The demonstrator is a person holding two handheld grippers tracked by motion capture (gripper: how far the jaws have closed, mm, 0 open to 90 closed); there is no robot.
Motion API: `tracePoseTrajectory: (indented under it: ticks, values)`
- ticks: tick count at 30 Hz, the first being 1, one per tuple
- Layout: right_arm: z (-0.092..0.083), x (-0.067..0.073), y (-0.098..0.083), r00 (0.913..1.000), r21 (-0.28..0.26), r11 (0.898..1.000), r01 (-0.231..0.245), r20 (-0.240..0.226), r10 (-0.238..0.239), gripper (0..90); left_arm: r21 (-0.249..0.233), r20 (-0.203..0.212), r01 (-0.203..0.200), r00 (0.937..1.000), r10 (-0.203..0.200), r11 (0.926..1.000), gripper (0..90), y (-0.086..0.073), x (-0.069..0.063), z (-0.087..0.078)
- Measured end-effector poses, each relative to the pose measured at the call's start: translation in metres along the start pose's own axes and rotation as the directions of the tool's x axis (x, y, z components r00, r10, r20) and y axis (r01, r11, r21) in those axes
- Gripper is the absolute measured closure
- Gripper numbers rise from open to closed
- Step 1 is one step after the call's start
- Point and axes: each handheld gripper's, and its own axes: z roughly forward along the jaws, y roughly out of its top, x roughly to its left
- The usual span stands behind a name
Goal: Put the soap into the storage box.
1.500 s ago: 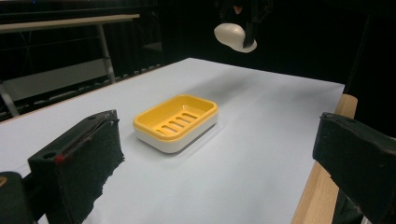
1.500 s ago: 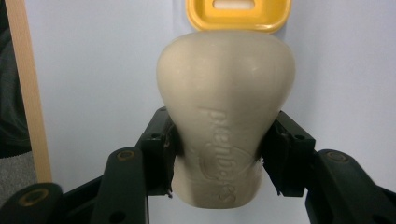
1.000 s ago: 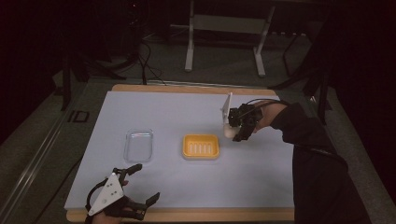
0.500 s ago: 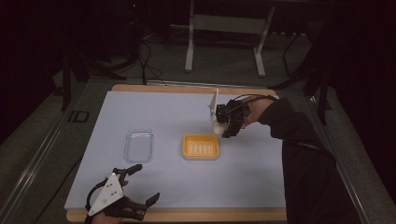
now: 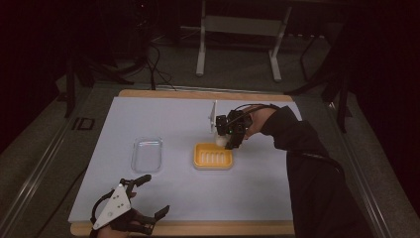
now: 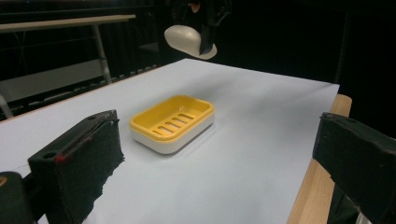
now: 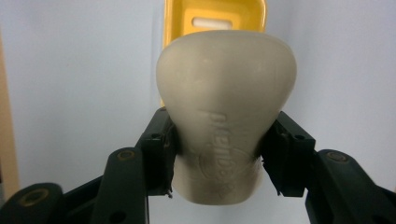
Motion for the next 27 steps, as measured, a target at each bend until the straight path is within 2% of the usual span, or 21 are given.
tracePoseTrajectory:
  ticks: [5,11,15,21,26,27]
  values:
    - [0.005,0.000,0.009,0.9998,-0.015,1.000,0.019,0.000,-0.019,49.7,0.003,0.002,-0.001,1.0000,0.001,1.0000,1.5,0.000,0.000,0.001]
    - [0.013,0.000,0.017,0.9999,-0.013,1.000,0.013,-0.003,-0.013,49.7,0.001,0.003,-0.001,1.0000,0.001,1.0000,1.5,0.000,0.000,0.000]
    - [0.019,-0.001,0.024,0.9999,-0.038,0.999,0.010,-0.010,-0.010,49.7,0.000,0.004,-0.002,1.0000,0.002,1.0000,1.5,0.000,0.000,0.000]
    - [0.023,-0.002,0.026,0.9997,-0.044,0.999,0.010,-0.023,-0.011,49.7,-0.002,0.004,0.000,1.0000,0.000,1.0000,1.5,0.000,0.000,-0.001]
    - [0.023,-0.002,0.024,0.9996,-0.117,0.993,0.023,-0.013,-0.025,49.7,0.001,0.005,-0.003,1.0000,0.003,1.0000,1.5,0.000,0.000,0.000]
    - [0.023,-0.002,0.024,0.9996,-0.117,0.993,0.023,-0.013,-0.025,49.7,0.002,0.005,-0.005,1.0000,0.005,1.0000,1.5,0.000,0.000,0.000]
